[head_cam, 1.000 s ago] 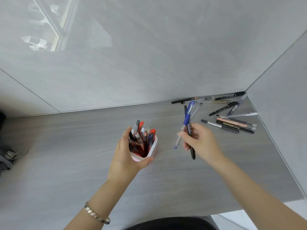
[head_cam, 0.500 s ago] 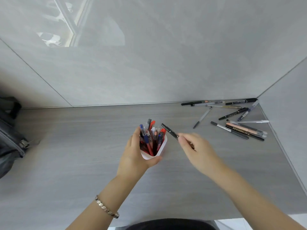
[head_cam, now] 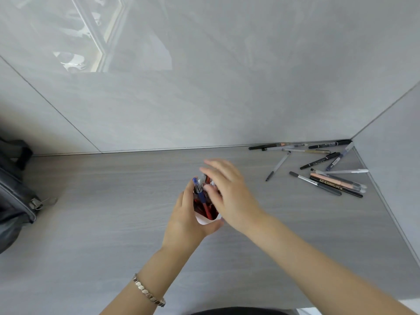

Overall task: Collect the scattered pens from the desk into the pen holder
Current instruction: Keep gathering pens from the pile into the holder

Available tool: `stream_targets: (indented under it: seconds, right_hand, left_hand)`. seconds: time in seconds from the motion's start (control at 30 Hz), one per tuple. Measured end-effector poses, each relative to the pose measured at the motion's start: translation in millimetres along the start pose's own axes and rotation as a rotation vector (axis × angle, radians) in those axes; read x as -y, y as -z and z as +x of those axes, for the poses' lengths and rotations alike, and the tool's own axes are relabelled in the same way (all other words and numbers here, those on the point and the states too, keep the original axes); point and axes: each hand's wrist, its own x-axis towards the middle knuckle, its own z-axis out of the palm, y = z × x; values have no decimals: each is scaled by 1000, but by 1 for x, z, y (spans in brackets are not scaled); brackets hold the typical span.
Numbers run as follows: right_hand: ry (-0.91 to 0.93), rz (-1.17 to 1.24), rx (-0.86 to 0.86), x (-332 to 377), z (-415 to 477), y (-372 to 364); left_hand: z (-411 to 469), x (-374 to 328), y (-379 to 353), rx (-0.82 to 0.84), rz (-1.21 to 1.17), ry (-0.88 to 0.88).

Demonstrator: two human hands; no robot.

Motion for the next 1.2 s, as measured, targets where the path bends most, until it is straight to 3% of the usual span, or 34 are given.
stream_targets:
  seconds: [0.17,0.33,0.47,0.6,0.7,0.8,0.97,1.1,1.2]
  right_hand:
    - [151,-182,173,4,13,-19]
    - [170,-292,-58,-21,-7,-18]
    - [53,-252,-9,-16,-16,-21]
    - [-175,61,-44,-34,-16,18]
    - [-468,-107,-121,-107,-34,49]
    - [-743,-332,-22,-172,-57,67]
    - [-728,-487,70,-208,-69,73]
    - [-655,-444,45,-210,-66,73]
    - [-619,-441,129,-210,-66,77]
  left_hand:
    - [3,4,-1,-2,-14,-61]
    - [-3,2,-3,-26,4,-28]
    - [-2,3,-5,-26,-14,10]
    - [-2,-8,-7,-76,14,43]
    - [3,-12,-11,-100,38,46]
    - [12,-20,-18,-86,32,51]
    - [27,-28,-29,-79,39,30]
    - [32,-30,-31,-55,36,43]
    - [32,-29,-31,-38,43,52]
